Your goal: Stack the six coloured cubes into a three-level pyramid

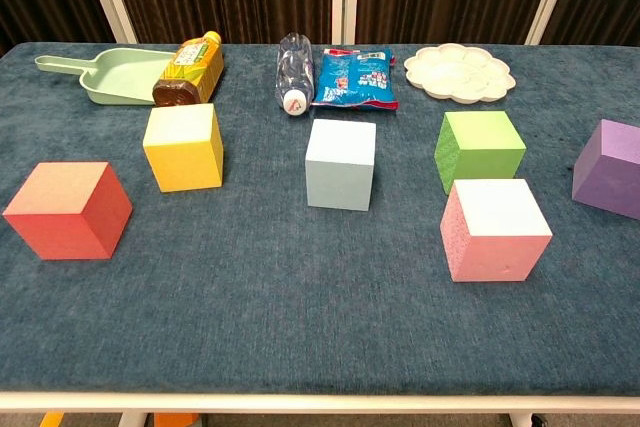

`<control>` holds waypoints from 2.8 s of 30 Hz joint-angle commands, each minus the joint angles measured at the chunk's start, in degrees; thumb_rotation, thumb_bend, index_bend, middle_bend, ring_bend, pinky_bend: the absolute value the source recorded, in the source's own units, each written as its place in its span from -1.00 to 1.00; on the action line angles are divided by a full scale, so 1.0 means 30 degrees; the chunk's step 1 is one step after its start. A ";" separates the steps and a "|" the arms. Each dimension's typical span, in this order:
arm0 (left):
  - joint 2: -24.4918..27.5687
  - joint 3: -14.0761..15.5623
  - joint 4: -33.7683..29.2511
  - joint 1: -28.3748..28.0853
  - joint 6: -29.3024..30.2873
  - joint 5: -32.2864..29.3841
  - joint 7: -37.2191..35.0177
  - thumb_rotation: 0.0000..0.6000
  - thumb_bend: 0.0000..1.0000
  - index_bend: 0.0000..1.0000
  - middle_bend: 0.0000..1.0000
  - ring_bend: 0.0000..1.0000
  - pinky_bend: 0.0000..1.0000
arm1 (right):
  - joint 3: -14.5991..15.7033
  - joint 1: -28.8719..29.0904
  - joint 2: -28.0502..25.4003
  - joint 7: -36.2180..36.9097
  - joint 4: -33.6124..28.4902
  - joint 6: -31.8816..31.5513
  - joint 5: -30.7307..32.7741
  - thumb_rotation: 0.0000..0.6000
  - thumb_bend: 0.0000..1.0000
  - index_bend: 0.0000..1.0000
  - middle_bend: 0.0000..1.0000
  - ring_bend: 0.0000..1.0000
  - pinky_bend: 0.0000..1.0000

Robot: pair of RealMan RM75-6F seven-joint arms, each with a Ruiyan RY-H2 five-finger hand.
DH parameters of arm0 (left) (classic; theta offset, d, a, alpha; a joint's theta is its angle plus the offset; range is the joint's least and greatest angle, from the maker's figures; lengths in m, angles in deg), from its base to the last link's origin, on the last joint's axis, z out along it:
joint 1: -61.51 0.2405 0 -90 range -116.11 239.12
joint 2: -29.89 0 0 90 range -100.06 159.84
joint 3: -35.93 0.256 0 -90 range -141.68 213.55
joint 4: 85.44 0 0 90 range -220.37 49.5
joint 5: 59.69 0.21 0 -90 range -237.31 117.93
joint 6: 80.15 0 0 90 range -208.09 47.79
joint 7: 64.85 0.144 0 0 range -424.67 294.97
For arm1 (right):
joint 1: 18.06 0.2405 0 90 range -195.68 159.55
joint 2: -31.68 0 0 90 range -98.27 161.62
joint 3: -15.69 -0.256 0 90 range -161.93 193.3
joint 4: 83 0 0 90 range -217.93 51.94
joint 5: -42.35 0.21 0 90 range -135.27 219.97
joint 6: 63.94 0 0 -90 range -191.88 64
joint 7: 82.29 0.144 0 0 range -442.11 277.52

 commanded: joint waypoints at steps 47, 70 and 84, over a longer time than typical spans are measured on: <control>0.0143 0.0077 0.1362 -0.0454 -0.0778 0.0043 -0.1439 1.00 -1.00 -0.62 -0.70 -0.82 -0.85 | -0.3483 0.9969 1.3172 -0.7313 0.8794 0.6069 1.0439 1.00 -0.61 -0.80 -0.25 -0.83 -0.77; 0.0279 -0.0022 0.1076 -0.0643 -0.1172 -0.0346 -0.0997 1.00 -1.00 -0.62 -0.70 -0.82 -0.85 | -0.4037 1.2552 1.4403 -0.4353 1.4376 0.9678 0.9377 1.00 -0.62 -0.80 -0.35 -0.85 -0.85; 0.0622 -0.0310 0.0899 -0.1596 -0.1721 0.0356 -0.0754 1.00 -1.00 -0.62 -0.70 -0.82 -0.85 | -0.3664 1.1892 1.3117 -0.3600 1.2734 0.9515 0.9047 1.00 -0.63 -1.00 -0.80 -1.00 -1.00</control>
